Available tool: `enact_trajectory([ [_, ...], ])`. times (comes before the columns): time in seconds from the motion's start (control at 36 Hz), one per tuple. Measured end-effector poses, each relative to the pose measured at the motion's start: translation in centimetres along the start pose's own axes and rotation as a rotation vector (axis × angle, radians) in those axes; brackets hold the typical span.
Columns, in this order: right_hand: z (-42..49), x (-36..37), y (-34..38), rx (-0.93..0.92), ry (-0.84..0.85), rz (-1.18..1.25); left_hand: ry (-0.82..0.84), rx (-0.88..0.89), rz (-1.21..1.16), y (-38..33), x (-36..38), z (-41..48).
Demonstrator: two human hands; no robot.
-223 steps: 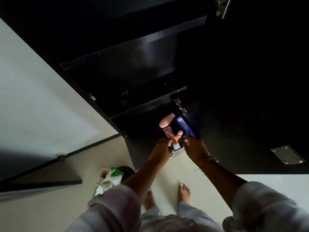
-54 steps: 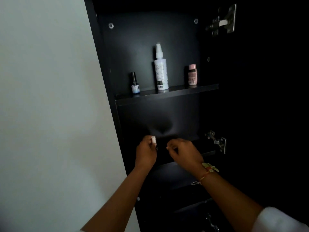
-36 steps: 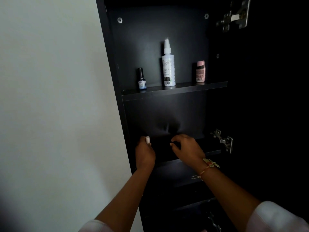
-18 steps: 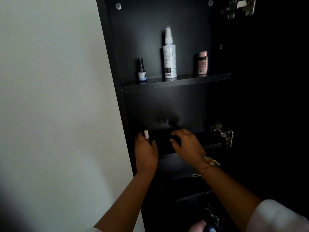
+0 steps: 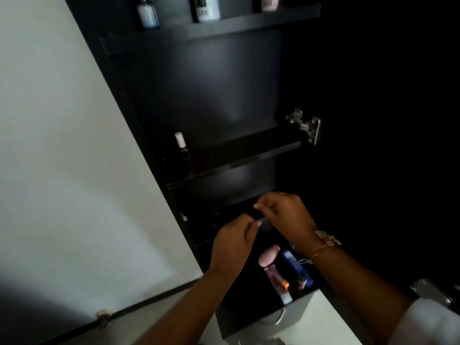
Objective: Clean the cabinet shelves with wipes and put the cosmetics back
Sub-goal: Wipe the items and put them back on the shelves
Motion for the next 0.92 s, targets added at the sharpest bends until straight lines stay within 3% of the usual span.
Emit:
enact_trajectory([
  [0.19,-7.5,0.9,-8.6,0.391,0.216,-0.216,0.369,-0.180,0.065,3.2,7.3,-7.1],
  [0.36,-14.6,1.5,-13.6,0.485,0.435,-0.470,0.550,-0.346,0.006,4.9,11.7,-12.0],
  [0.5,-18.7,1.7,-15.5,0.506,0.519,-0.585,0.666,-0.479,0.012,6.6,15.5,-15.4],
  [0.61,-21.0,2.3,-16.6,0.604,0.532,-0.585,0.706,-0.513,0.012,7.3,18.0,-17.3],
  [0.72,-22.0,1.3,-18.1,0.836,0.275,-0.470,0.736,-0.488,0.034,7.5,20.2,-18.0],
  [0.81,-21.8,1.9,-18.7,0.804,0.224,-0.422,0.755,-0.434,0.061,7.6,21.5,-17.7],
  [0.92,-20.8,3.5,-19.7,0.765,0.313,-0.405,0.719,-0.365,0.091,8.4,23.3,-17.0],
])
Point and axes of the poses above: each hand's wrist, its own z-axis towards the middle knuckle, its own x-axis out of the palm, y = z × x, the point moved 7 cm from there along z, towards the middle knuckle, and after that the axes turned 14 degrees about -y, right-handed, at the moved point
